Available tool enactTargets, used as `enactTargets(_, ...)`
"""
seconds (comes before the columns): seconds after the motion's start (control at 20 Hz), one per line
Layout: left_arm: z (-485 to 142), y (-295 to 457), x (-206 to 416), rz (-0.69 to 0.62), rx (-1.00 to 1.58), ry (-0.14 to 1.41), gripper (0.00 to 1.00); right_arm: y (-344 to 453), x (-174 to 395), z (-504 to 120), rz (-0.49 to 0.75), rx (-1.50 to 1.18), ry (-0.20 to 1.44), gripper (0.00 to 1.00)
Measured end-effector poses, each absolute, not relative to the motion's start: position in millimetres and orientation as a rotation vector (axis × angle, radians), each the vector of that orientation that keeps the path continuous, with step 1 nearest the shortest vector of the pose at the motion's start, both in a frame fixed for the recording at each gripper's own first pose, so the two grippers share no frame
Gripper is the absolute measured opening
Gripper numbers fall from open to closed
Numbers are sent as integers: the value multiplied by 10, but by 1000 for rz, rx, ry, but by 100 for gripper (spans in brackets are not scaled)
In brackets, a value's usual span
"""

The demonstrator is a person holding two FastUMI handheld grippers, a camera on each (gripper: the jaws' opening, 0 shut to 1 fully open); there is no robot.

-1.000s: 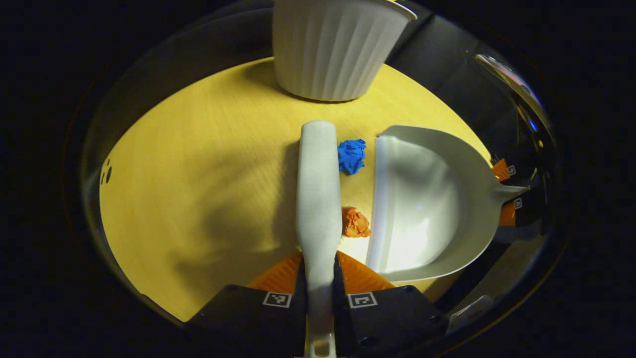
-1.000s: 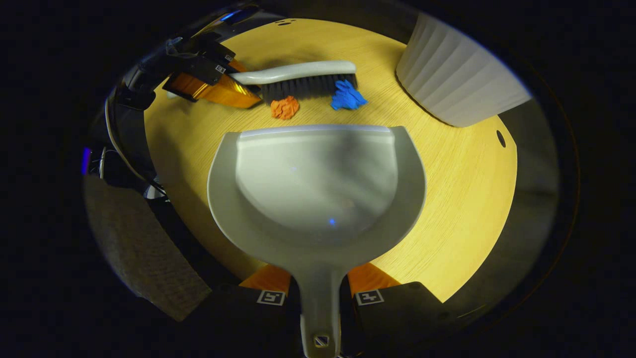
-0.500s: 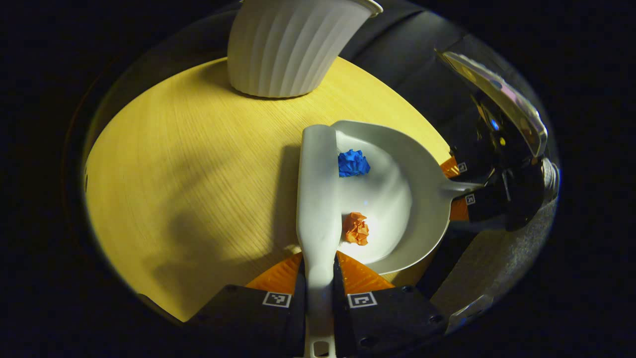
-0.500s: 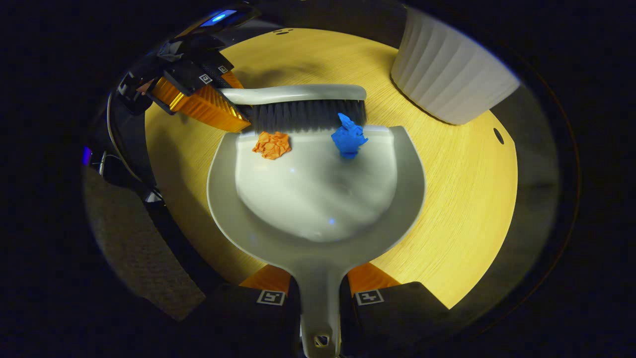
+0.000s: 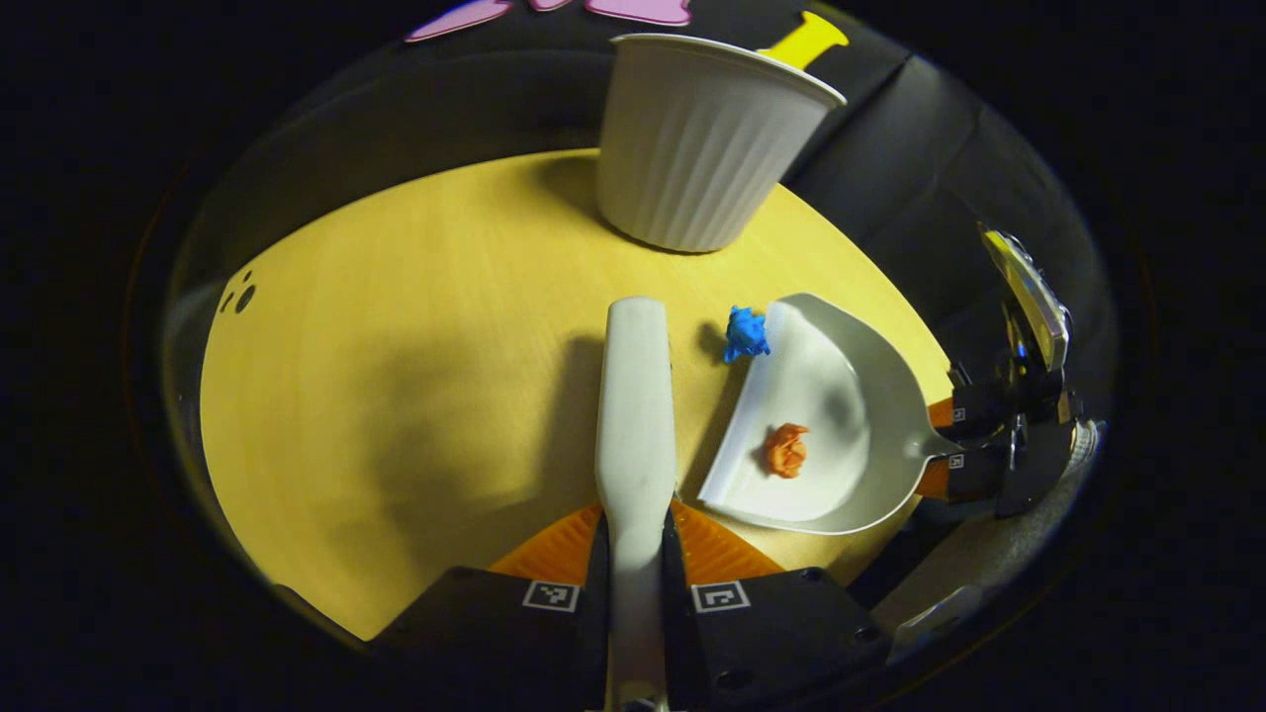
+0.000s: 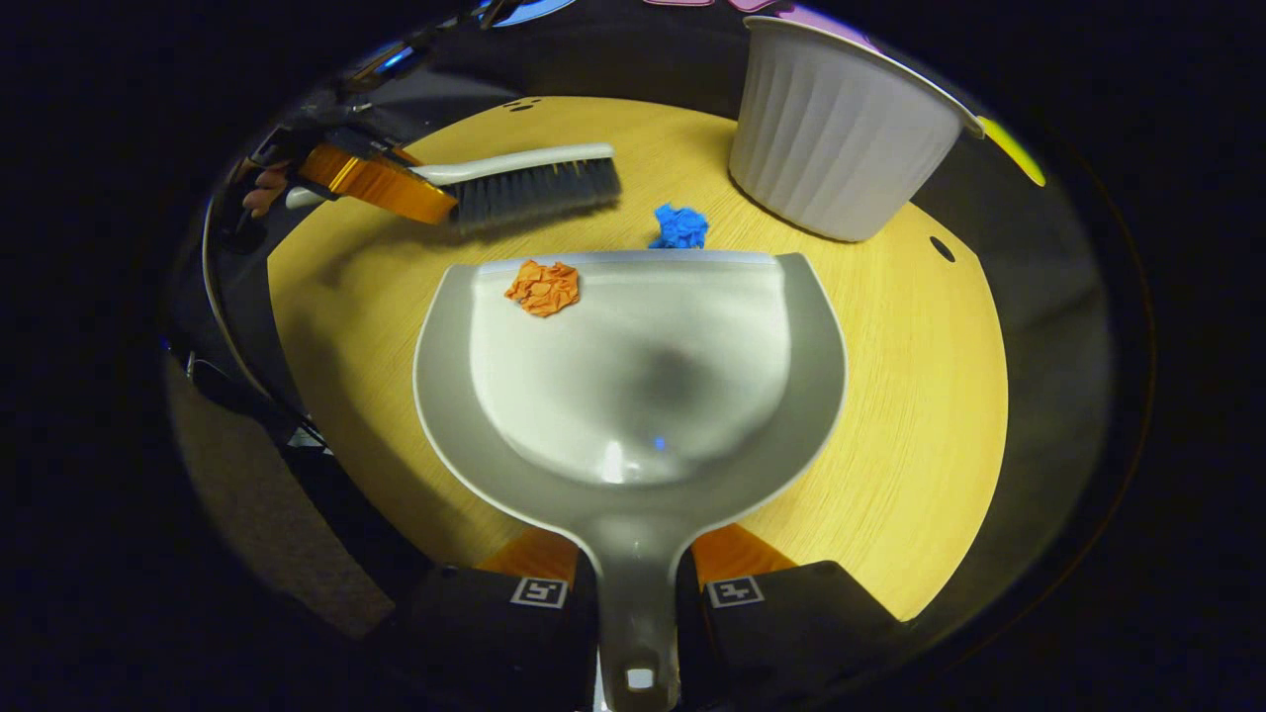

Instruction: Pick up the small broom and dustpan from the desktop, sweep the trash into the dustpan with the broom, and then empty the trash into the garbage bin.

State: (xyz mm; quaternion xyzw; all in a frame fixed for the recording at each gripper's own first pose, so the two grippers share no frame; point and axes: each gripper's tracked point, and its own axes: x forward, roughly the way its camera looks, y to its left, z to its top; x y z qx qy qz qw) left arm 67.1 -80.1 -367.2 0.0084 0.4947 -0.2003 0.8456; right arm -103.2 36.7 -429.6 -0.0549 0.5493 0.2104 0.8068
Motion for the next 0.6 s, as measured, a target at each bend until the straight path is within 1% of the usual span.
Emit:
enactTargets(0.1,-3709,-684,639,-399,13,1059,27,363,-1069,-4344,463,-129,1217,36)
enactTargets(0.15,-3694,-626,670,-389,32,1066,27,358,-1086,-4360,475,-133,1238,39)
enactTargets(0.2,-3679,-623,716,-389,53,1061,27,359,-1106,-4374,485,-139,1252,36)
enactTargets(0.25,-3651,-618,790,-395,75,1050,27,365,-1099,-4373,492,-140,1259,36)
enactTargets(0.3,-3640,-639,890,-404,100,1045,27,371,-1118,-4365,503,-136,1273,33)
enactTargets(0.35,-3648,-673,992,-419,128,1036,26,375,-1119,-4365,513,-134,1283,39)
enactTargets(0.4,-3666,-766,1072,-445,149,1036,27,362,-1110,-4360,523,-138,1285,36)
enactTargets(0.55,-3751,-1045,1203,-536,225,1054,27,314,-1091,-4288,542,-149,1299,36)
enactTargets(0.6,-3742,-1116,1216,-570,254,1055,27,307,-1081,-4273,547,-148,1300,39)
